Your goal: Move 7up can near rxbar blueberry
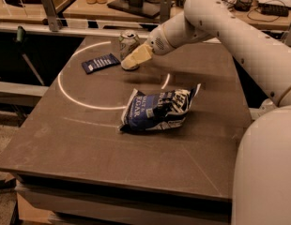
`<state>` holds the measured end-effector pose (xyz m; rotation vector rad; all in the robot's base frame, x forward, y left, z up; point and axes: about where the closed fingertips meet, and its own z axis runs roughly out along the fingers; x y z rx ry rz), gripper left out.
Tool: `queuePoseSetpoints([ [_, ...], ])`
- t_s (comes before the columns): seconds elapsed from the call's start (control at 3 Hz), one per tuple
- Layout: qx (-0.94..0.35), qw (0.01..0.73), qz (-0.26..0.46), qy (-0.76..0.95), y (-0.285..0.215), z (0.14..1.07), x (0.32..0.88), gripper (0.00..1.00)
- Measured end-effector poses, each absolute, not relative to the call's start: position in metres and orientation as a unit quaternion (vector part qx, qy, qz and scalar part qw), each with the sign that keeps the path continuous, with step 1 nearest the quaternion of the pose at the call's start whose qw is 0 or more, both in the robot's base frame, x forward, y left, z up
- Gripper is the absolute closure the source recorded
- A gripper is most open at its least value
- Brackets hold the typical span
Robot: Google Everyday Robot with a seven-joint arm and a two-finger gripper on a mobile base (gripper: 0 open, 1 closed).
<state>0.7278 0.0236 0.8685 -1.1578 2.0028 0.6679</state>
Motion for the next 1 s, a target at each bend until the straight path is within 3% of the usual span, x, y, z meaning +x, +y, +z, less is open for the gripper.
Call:
queuePoseSetpoints([
  [0.33,-0.42,0.363,0.235,0.798,-0.017,0.868,0.716,0.0],
  [0.67,-0.358,0.365,0.175,0.842,-0.102,0.865,0.695,0.0],
  [1.0,-0.353,0.36,0.173,0.846,-0.106,0.86,0.69,0.0],
])
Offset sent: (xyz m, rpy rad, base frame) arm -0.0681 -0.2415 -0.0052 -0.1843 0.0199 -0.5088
